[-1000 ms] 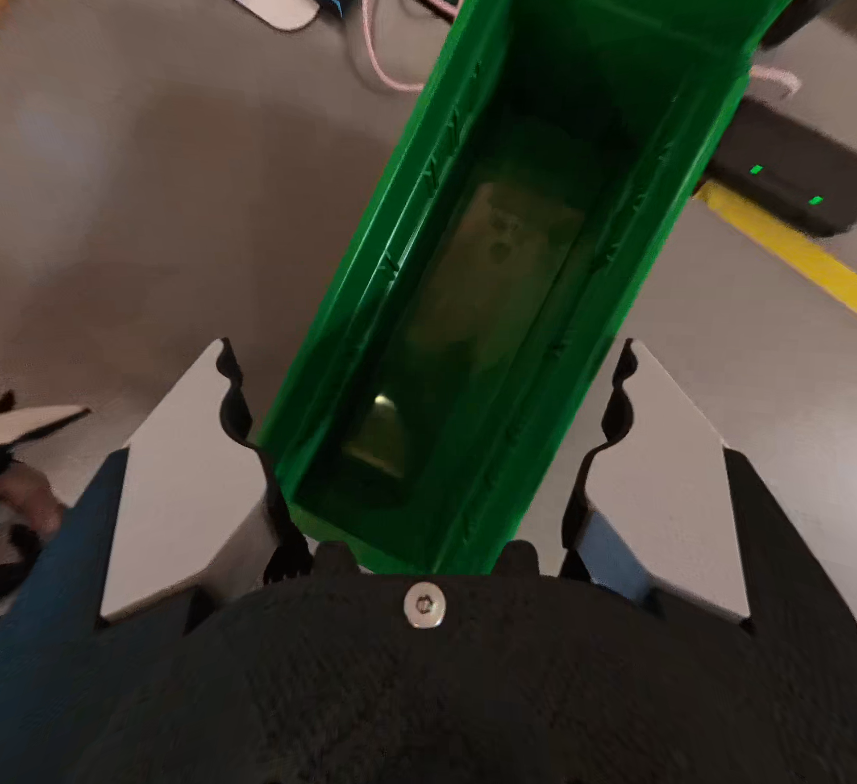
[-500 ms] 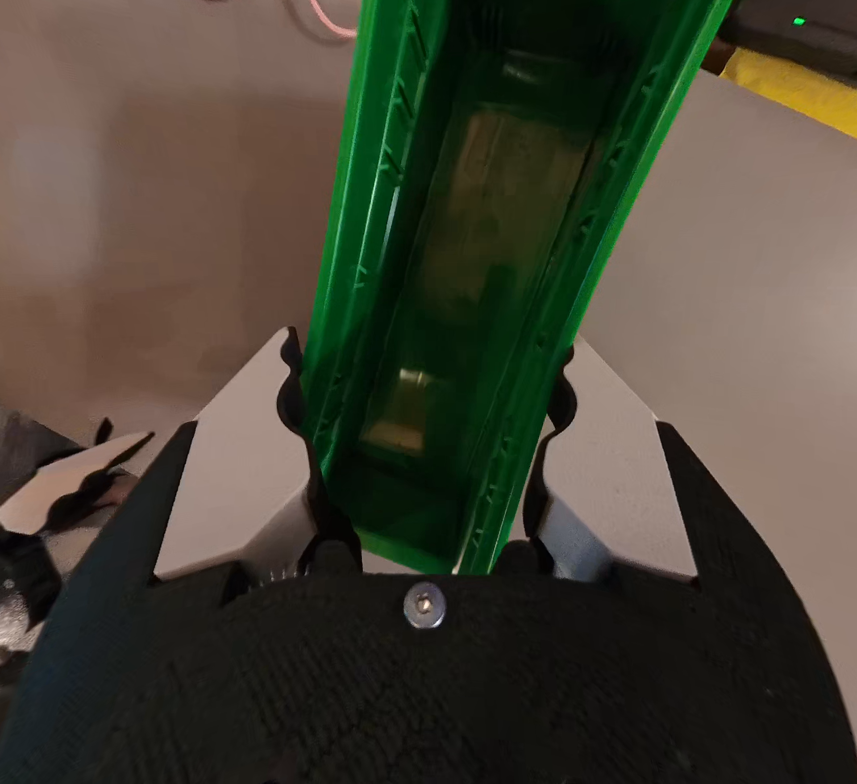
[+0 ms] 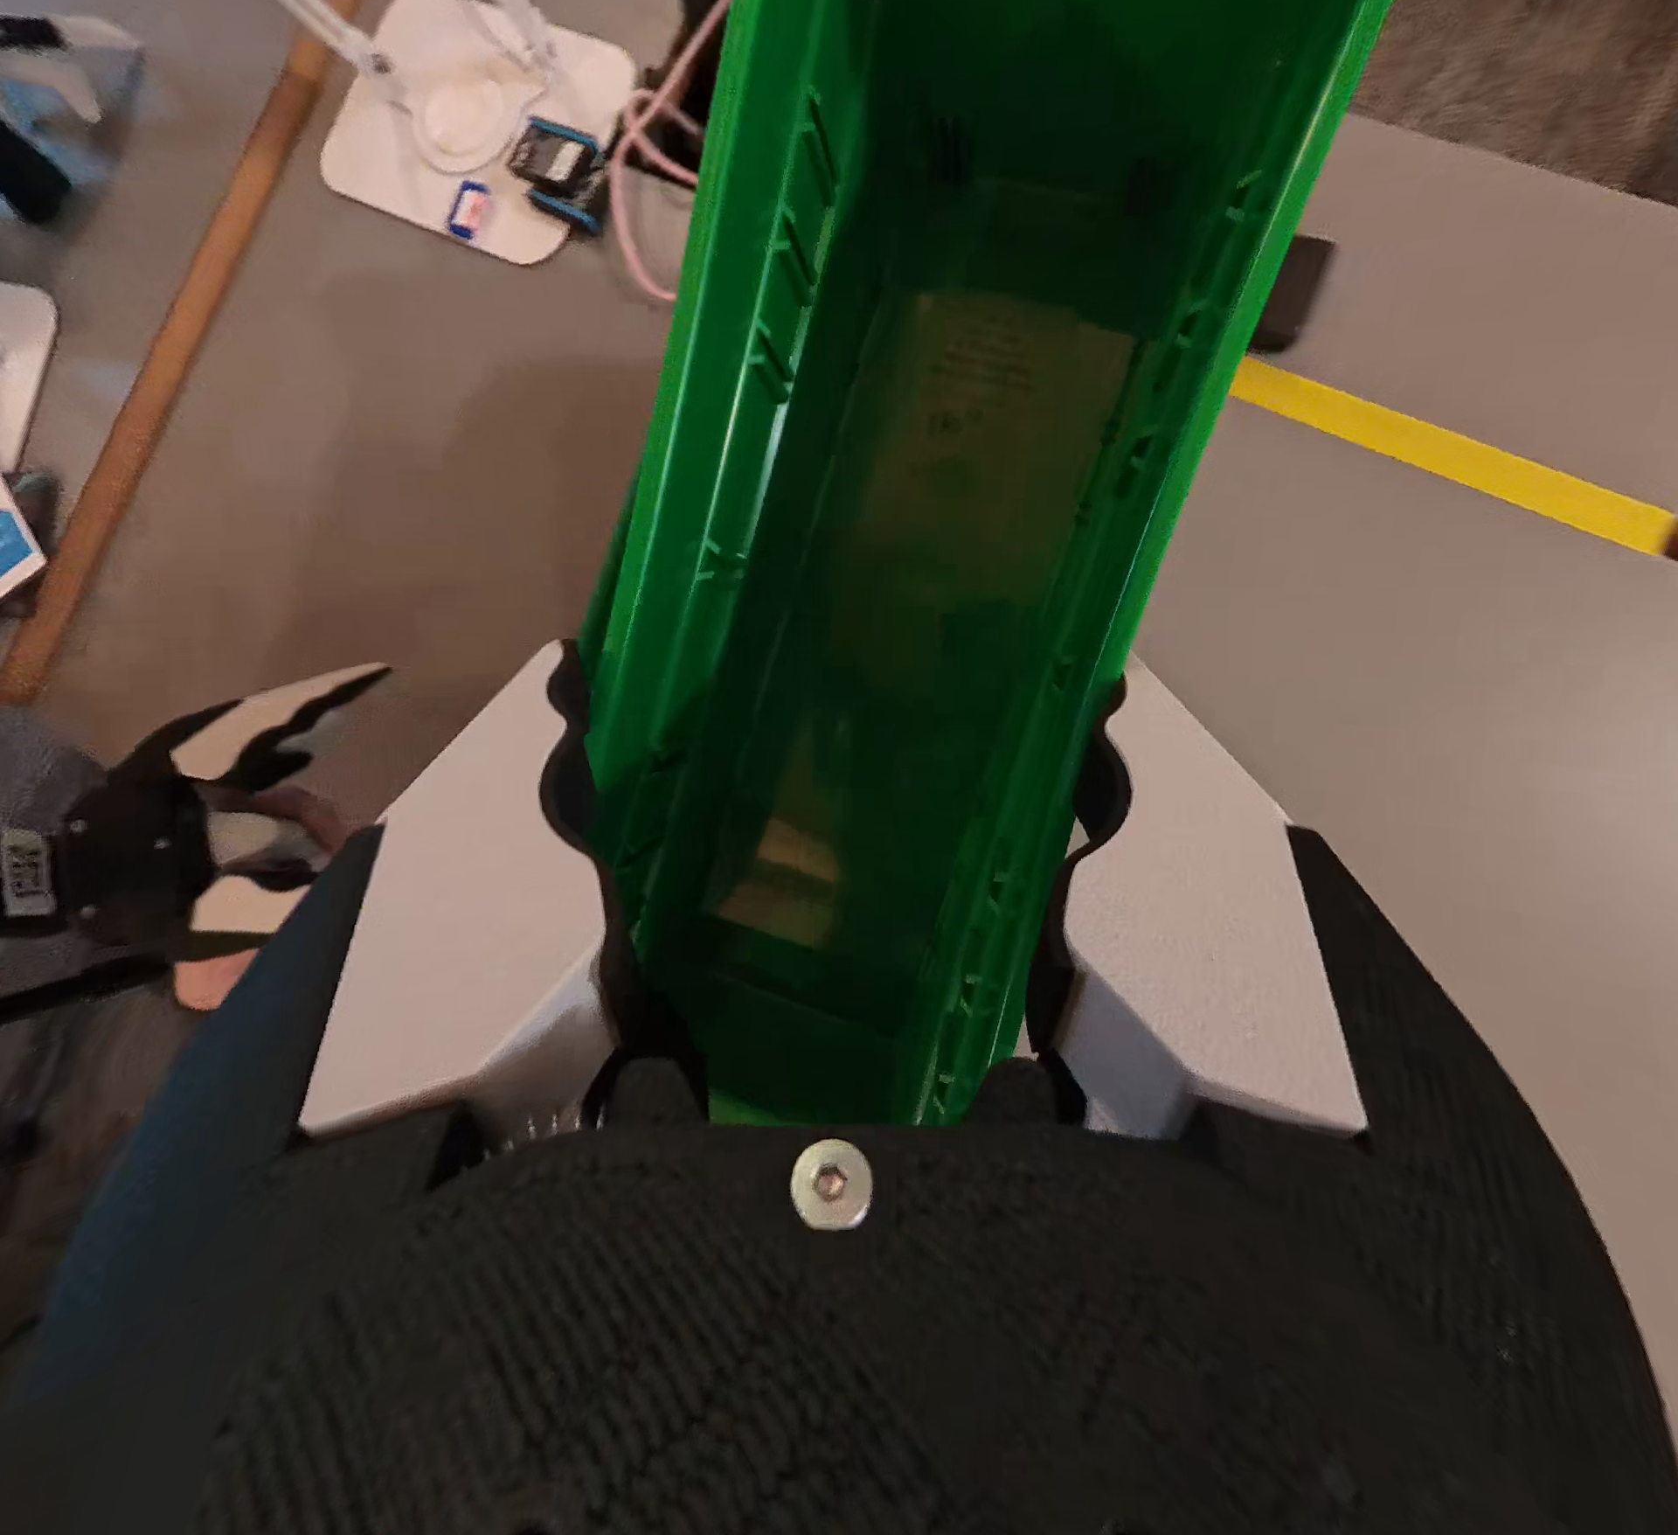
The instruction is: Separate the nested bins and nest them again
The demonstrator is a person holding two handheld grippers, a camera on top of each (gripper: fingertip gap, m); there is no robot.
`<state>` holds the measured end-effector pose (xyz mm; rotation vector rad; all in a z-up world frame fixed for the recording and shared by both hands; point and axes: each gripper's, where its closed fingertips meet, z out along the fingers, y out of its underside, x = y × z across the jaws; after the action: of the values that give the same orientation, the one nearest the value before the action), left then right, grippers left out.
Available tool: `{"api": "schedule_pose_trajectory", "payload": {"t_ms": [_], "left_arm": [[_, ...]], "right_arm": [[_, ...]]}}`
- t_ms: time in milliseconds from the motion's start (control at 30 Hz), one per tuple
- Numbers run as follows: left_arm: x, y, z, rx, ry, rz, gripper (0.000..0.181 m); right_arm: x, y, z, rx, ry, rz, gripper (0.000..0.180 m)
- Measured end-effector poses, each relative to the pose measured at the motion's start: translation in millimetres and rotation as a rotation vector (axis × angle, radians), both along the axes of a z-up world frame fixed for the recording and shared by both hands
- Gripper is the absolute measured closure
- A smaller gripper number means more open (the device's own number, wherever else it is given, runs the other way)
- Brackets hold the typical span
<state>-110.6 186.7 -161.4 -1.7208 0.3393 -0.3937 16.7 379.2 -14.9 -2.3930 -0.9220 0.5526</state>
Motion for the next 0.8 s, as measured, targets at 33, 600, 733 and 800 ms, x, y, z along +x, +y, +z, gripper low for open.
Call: {"api": "schedule_pose_trajectory", "payload": {"t_ms": [33, 600, 733, 800], "left_arm": [[1, 1, -1, -0.004, 0.001, -0.001, 0.074], [30, 19, -42, -0.129, 0.127, -0.037, 0.072], [28, 21, -46, -0.133, 0.112, -0.034, 0.056], [28, 22, -38, -0.092, 0.085, -0.027, 0.040]], "right_arm": [[20, 7, 0, 0.014, 0.008, -0.019, 0.070], [345, 115, -207, -0.027, -0.066, -0.291, 0.068], [353, 121, -222, -0.023, -0.036, -0.315, 0.051], [354, 124, -216, 0.001, -0.031, -0.333, 0.019]]}}
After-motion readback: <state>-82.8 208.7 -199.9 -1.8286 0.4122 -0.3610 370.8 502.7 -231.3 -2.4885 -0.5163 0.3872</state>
